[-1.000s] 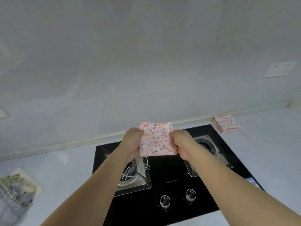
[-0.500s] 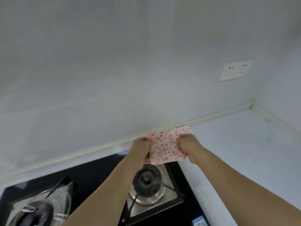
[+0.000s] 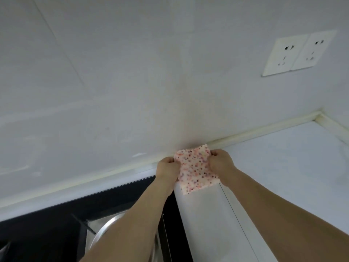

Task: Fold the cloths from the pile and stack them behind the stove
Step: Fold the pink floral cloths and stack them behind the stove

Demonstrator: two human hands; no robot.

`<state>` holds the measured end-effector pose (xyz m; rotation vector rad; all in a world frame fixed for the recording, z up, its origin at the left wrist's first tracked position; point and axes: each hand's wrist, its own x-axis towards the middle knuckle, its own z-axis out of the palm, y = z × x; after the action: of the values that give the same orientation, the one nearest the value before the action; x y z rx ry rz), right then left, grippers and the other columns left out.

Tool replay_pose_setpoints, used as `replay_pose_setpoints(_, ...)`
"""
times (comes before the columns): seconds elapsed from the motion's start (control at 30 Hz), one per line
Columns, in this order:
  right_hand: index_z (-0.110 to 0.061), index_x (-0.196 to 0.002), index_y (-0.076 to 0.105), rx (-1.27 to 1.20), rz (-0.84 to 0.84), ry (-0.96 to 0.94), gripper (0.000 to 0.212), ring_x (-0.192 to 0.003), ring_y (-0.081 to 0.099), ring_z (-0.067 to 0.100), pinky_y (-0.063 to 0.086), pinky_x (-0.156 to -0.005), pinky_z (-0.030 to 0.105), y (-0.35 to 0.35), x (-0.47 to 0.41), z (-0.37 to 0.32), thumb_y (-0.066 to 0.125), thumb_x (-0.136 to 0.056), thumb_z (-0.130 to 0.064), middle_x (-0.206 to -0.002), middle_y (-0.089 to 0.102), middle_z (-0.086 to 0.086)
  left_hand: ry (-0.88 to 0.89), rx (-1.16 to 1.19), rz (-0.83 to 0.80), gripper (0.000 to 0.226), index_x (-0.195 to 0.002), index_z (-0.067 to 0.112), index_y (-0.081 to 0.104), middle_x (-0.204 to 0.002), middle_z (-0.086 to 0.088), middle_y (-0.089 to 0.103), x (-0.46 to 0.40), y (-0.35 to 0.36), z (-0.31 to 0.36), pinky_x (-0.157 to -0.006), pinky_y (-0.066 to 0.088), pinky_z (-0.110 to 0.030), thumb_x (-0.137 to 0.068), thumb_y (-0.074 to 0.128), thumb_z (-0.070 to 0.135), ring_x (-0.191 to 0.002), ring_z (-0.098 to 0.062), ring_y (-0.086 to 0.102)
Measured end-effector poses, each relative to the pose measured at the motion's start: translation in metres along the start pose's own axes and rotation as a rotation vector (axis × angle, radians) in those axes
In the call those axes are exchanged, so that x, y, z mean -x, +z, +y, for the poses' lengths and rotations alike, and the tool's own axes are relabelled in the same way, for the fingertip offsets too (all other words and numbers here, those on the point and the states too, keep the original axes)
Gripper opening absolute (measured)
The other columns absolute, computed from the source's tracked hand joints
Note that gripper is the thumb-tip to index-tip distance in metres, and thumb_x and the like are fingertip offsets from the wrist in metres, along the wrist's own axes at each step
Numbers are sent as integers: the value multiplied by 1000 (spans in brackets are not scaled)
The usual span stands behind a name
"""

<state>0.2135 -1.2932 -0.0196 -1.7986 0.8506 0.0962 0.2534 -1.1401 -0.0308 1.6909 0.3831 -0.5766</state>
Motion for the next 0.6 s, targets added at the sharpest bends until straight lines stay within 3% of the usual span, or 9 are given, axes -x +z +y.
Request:
replay_pose_setpoints(0.13, -13, -132, 53, 98, 45, 4, 42, -115, 55, 26, 46, -94, 38, -3, -1, 8, 40, -92, -10, -132, 55, 9, 49, -67, -15, 22, -112, 11, 62, -101, -3, 69, 0, 3, -4, -80, 56, -34, -91, 58, 16, -86, -18, 67)
replay_pose_setpoints(0.2, -11, -143, 39, 153, 87, -47, 49, -129, 45, 27, 40, -104, 38, -7, 11, 9, 39, -95, -11, -145, 43, 9, 121, -147, 24, 25, -117, 13, 56, -105, 4, 63, 13, 0, -3, -73, 51, -23, -93, 57, 18, -81, -6, 61)
replay_pose_setpoints(0.27, -10, -144, 37, 195, 123, -160, 48, -131, 43, 27, 39, -106, 38, -10, 30, 5, 40, -96, -12, -147, 41, 9, 193, -249, 61, 28, -124, 20, 51, -104, 10, 56, 33, -7, -1, -65, 41, -17, -96, 50, 20, -78, 3, 51)
replay_pose_setpoints(0.37, -11, -141, 39, 294, 128, -337, 45, -130, 42, 25, 38, -105, 36, -4, 71, -3, 43, -97, -13, -142, 44, 8, 322, -444, 94, 28, -126, 17, 51, -98, 11, 54, 70, -30, -2, -61, 39, -13, -99, 44, 20, -76, 0, 50)
replay_pose_setpoints(0.5, -11, -141, 39, 440, 70, -529, 45, -132, 39, 21, 35, -109, 33, 28, 138, -17, 45, -97, -13, -143, 43, 6, 498, -749, 157, 36, -134, 15, 48, -130, 0, 51, 114, -87, -14, -97, 44, -27, -100, 44, 25, -114, -15, 51)
replay_pose_setpoints(0.6, -12, -140, 39, 501, 5, -630, 43, -131, 39, 19, 34, -109, 31, 67, 189, -29, 46, -97, -16, -142, 43, 4, 592, -928, 202, 38, -138, 16, 43, -136, 0, 47, 144, -150, -22, -104, 40, -30, -101, 41, 27, -123, -17, 44)
